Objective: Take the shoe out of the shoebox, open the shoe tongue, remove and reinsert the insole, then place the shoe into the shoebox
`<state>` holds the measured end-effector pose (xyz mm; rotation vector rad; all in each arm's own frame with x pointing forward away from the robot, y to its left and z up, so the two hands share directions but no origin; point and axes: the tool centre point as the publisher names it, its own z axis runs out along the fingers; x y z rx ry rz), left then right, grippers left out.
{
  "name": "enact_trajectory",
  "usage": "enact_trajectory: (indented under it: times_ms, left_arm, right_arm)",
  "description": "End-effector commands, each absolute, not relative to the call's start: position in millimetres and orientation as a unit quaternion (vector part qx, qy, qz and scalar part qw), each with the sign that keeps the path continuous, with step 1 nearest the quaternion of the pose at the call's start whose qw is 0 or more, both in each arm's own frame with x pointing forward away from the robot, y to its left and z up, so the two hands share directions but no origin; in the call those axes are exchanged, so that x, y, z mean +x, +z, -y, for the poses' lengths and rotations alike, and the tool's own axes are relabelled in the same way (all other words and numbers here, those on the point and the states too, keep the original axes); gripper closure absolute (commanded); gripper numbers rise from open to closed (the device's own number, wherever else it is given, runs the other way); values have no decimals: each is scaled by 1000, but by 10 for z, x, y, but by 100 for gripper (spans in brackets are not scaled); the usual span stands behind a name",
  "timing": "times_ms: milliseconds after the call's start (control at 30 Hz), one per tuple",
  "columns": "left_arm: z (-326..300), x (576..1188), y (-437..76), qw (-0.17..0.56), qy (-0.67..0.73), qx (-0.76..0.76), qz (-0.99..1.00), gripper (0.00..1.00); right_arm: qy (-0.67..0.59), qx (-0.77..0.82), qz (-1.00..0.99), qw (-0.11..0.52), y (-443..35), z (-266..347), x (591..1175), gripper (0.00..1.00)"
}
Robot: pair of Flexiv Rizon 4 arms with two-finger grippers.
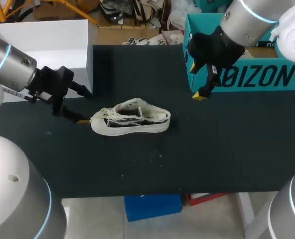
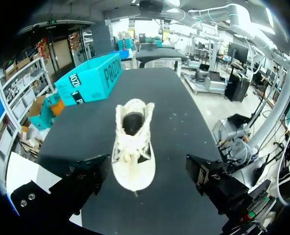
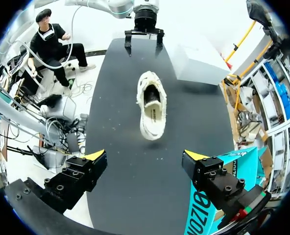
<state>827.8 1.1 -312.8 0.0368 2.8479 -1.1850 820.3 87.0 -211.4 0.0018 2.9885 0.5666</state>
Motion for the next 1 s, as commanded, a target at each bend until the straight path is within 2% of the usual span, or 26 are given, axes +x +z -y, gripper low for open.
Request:
enact_trajectory:
  times_ms: [33, 500, 1000]
  left_arm:
    - [-15, 8270, -3138, 31, -384, 13, -923, 0]
    - [-15, 8270, -3138, 31, -384, 13, -923, 0]
    - [-15, 8270, -3138, 31, -384, 13, -923, 0]
  right_arm:
    - [190, -5, -981, 48, -2153, -915, 8187, 0]
    - [292, -37, -952, 85, -2692, -1327, 8175, 0]
    - [338, -24, -938, 67, -3249, -1499, 8277, 0]
